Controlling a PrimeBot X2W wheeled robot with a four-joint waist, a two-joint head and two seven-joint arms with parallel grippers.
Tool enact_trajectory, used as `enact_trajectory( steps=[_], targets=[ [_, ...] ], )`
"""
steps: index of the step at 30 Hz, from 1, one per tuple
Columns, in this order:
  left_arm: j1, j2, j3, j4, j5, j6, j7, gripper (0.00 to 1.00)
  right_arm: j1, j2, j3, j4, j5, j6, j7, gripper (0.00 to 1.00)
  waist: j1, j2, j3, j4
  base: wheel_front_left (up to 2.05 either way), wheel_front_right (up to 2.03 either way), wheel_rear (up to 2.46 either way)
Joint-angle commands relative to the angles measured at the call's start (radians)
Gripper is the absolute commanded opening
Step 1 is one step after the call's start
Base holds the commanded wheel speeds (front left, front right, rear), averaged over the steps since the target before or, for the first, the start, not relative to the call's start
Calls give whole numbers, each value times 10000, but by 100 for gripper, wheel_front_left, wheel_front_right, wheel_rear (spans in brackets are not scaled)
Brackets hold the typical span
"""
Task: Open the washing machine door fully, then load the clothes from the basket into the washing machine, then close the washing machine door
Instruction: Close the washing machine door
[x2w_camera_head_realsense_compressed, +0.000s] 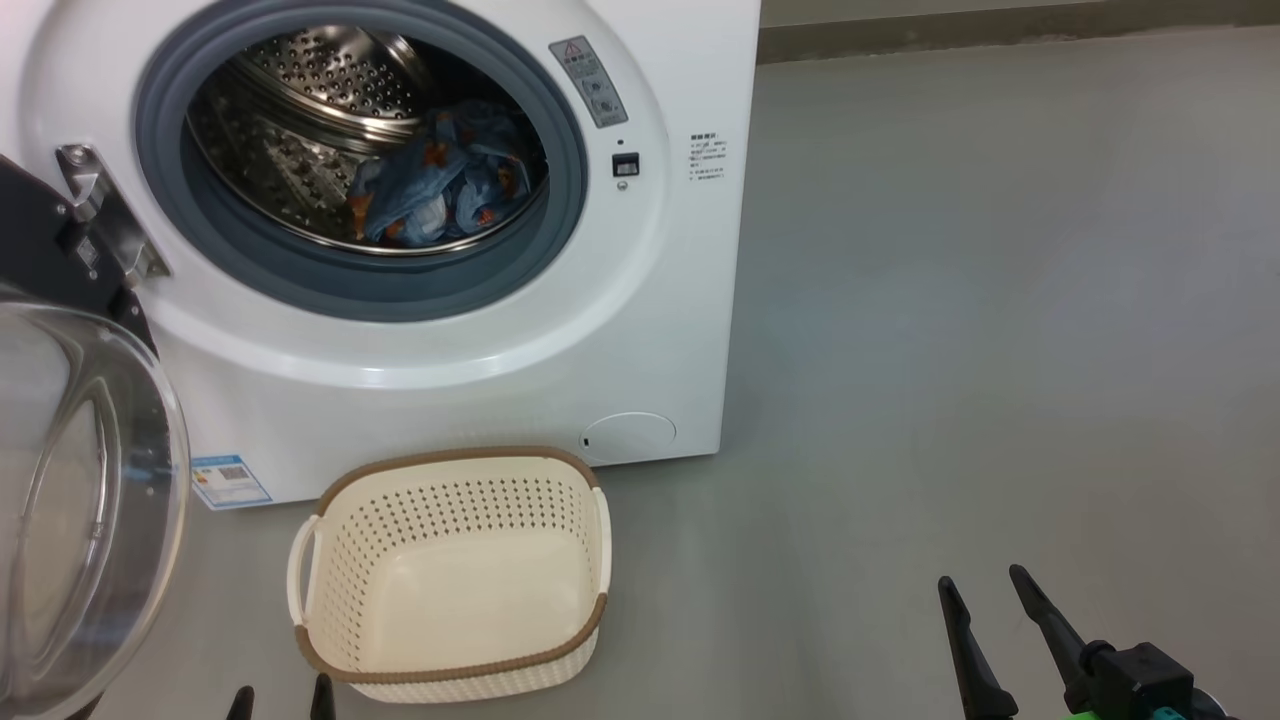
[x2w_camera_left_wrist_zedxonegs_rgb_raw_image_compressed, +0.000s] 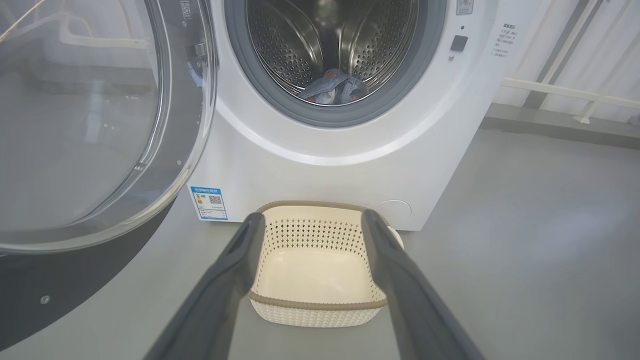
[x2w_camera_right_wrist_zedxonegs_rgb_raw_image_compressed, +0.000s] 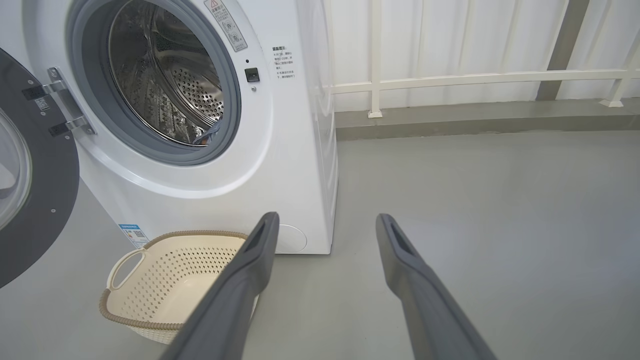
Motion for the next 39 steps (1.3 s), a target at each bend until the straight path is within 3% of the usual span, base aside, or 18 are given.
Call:
enact_trajectory(
  steps=[1,23,39],
  targets=[
    [-527,26,359,-257,140,33,-67,100,-317,-95,251,-231,64,16,-48,100,0,-1,7,-19,-73,73,0],
    [-558,26,279,-230,153,53,-67,100,-331,-95,212,-210,42,16,-48,100,0,-1,-61,103,-7,7,0],
    [-551,26,500,-277,229,65,-67,100,-335,-95,270,-220,-6,16,-48,100,0,-1,-159,1064,0,0,0]
  ],
)
